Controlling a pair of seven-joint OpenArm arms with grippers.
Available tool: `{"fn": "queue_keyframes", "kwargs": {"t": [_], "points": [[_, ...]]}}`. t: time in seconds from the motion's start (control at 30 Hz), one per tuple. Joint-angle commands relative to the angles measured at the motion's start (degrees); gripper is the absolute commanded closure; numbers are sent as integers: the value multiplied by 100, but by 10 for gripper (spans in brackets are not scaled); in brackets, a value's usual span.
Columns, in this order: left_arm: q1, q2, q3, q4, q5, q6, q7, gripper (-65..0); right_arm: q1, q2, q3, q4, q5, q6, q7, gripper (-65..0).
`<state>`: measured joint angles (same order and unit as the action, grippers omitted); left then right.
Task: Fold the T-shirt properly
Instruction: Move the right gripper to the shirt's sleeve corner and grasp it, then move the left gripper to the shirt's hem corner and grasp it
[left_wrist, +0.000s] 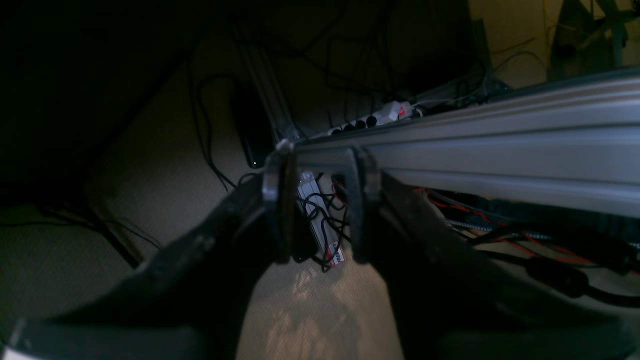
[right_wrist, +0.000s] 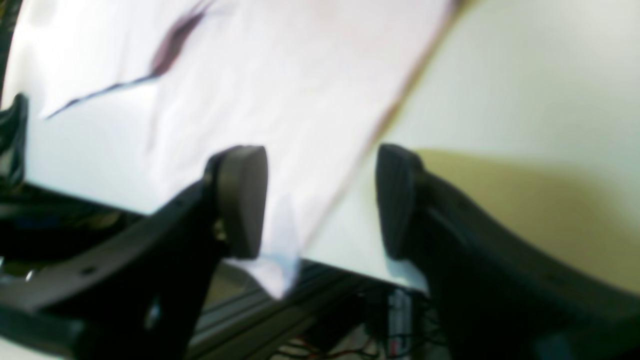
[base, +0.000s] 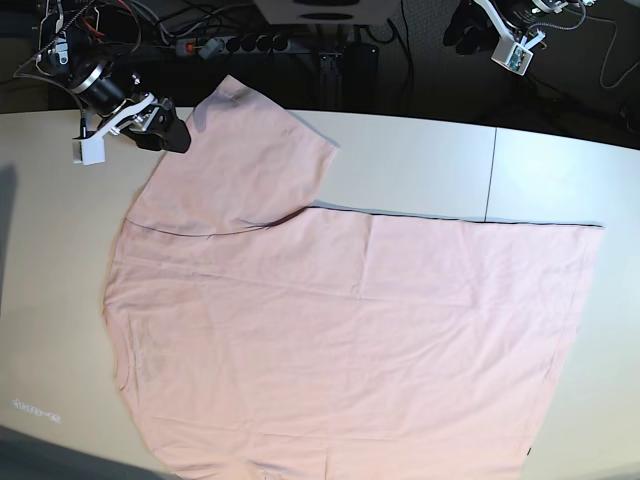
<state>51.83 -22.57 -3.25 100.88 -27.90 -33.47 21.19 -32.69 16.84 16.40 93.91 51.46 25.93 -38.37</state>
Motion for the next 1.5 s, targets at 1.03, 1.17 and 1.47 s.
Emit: {"fn": "queue_keyframes", "kwargs": {"t": [1.03, 1.17, 1.47], "points": [[37, -610, -1283, 1080, -1032, -85, 223, -203, 269, -365, -778, 0, -1414, 450, 258, 0], [-151, -1025, -1926, 1064, -1268, 9, 223, -203, 282, -354, -778, 0, -1416, 450, 275, 0], [-1834, -2011, -2044, -658, -1379, 649, 221, -203, 280, -352, -778, 0, -1451, 450, 273, 0]]}}
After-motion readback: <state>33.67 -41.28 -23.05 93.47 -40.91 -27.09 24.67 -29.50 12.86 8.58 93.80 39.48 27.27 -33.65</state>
